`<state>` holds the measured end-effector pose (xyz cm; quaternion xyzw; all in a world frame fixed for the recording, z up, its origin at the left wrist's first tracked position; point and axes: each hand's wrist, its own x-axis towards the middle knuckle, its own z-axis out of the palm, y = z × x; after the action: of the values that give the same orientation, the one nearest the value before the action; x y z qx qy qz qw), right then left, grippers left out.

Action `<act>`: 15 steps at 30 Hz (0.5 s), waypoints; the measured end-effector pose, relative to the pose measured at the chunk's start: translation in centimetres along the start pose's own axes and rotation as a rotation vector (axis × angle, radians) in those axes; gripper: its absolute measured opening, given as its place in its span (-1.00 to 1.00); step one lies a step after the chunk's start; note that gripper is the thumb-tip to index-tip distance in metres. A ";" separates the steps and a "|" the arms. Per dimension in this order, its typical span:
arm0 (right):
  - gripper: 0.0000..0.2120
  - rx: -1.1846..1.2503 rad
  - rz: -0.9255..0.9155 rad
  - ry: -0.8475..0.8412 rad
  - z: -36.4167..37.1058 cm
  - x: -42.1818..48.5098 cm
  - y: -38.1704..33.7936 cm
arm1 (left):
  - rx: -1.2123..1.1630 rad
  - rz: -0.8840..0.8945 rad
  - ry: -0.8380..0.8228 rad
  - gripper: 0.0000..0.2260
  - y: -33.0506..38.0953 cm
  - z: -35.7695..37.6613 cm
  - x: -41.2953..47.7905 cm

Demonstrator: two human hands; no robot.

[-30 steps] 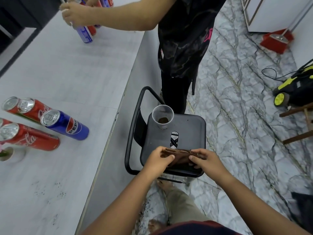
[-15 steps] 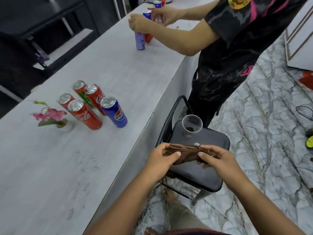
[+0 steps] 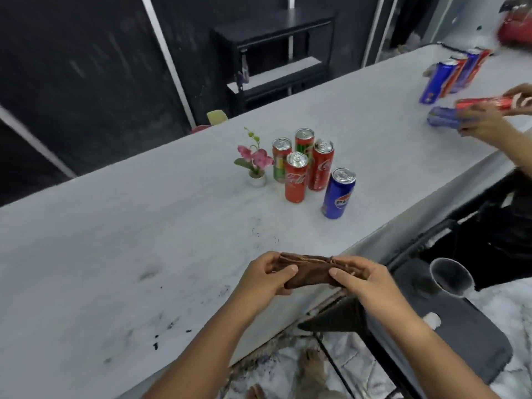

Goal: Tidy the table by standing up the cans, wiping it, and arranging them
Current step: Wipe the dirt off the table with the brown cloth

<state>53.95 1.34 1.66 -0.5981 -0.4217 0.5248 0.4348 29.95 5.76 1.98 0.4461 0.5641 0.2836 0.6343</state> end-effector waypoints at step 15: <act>-0.86 -0.241 -0.044 -0.447 18.5 7.5 -4.5 | -0.107 0.010 0.486 -0.85 -2.6 -17.0 -5.6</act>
<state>36.06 11.17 2.75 -0.5052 -0.5799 0.5803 0.2677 11.94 4.00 2.81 0.3334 0.6821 0.4153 0.5011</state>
